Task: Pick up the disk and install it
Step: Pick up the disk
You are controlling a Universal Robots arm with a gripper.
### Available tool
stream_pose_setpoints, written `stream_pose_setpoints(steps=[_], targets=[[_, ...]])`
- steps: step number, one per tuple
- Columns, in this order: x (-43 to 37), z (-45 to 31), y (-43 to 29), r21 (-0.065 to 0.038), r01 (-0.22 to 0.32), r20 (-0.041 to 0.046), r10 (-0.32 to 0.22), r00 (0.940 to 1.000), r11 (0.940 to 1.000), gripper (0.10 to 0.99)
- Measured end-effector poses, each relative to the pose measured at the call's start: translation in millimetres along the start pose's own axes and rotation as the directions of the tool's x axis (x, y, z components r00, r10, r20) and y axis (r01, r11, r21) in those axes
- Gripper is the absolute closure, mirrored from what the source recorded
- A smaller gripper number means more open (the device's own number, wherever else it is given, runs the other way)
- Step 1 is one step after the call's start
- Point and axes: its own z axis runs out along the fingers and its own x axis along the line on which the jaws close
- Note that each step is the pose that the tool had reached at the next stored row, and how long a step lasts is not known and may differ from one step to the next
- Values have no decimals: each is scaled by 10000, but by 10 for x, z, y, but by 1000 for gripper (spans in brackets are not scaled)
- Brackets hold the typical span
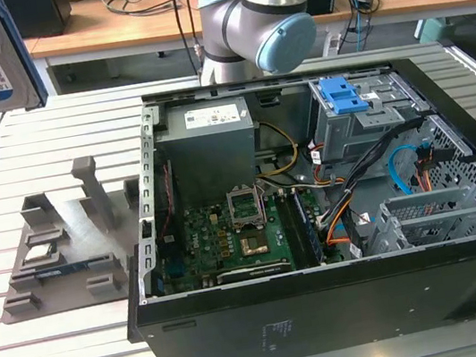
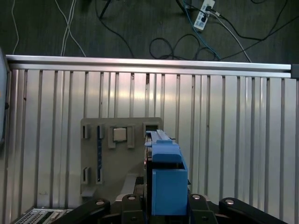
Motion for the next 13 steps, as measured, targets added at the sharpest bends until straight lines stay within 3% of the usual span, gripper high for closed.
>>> stream_pose_setpoints(steps=[13], targets=[[0, -275, 12, 1, 0, 0, 0, 10000, 10000, 725]])
